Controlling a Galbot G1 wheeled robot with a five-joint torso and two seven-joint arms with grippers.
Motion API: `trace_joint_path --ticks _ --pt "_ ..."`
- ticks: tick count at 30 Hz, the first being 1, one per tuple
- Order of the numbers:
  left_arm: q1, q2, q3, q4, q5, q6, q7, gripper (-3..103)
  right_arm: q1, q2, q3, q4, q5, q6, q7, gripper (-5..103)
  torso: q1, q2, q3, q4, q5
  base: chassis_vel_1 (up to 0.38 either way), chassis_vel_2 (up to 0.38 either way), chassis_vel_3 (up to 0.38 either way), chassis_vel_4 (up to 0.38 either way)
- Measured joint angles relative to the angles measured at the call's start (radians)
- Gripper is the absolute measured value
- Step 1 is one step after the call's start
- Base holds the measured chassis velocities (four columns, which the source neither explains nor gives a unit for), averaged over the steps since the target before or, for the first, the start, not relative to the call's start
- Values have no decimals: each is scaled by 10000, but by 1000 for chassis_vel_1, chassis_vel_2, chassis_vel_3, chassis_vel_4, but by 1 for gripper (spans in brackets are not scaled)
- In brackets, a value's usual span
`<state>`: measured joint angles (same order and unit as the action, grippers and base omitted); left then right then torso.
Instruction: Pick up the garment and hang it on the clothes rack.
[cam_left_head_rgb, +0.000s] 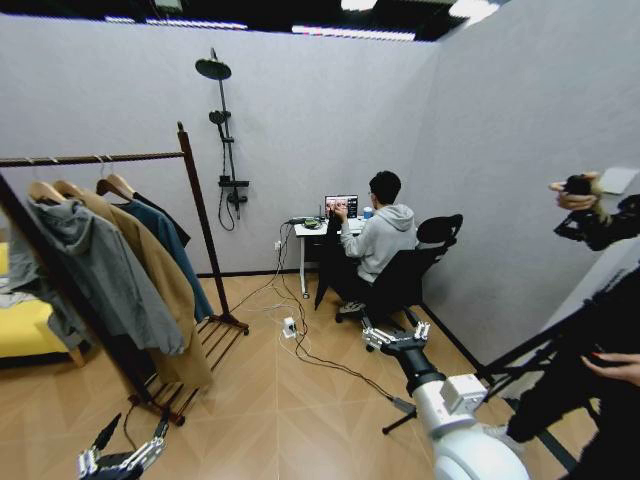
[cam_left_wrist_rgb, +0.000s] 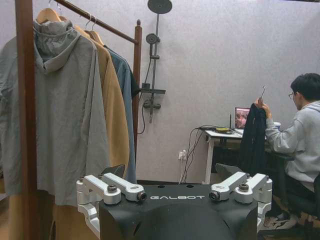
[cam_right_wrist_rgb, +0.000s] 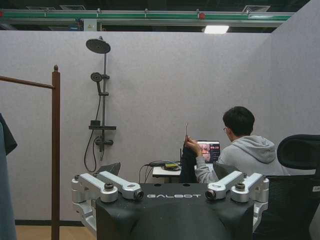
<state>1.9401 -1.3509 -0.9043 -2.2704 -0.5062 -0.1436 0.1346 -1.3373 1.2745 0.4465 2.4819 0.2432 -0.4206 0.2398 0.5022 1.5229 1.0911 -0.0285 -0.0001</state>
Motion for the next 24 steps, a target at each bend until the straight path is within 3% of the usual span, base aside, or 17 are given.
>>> trace_joint_path --ticks 14,24 --pt "0 -1 0 0 0 0 4 100 40 9 -71 -104 6 84 -1 100 -5 4 -1 -2 3 264 -265 -261 257" --pt "1 0 0 0 0 0 3 100 285 -122 -94 -404 300 325 -252 100 6 -2 3 -2 1 65 -56 -67 69"
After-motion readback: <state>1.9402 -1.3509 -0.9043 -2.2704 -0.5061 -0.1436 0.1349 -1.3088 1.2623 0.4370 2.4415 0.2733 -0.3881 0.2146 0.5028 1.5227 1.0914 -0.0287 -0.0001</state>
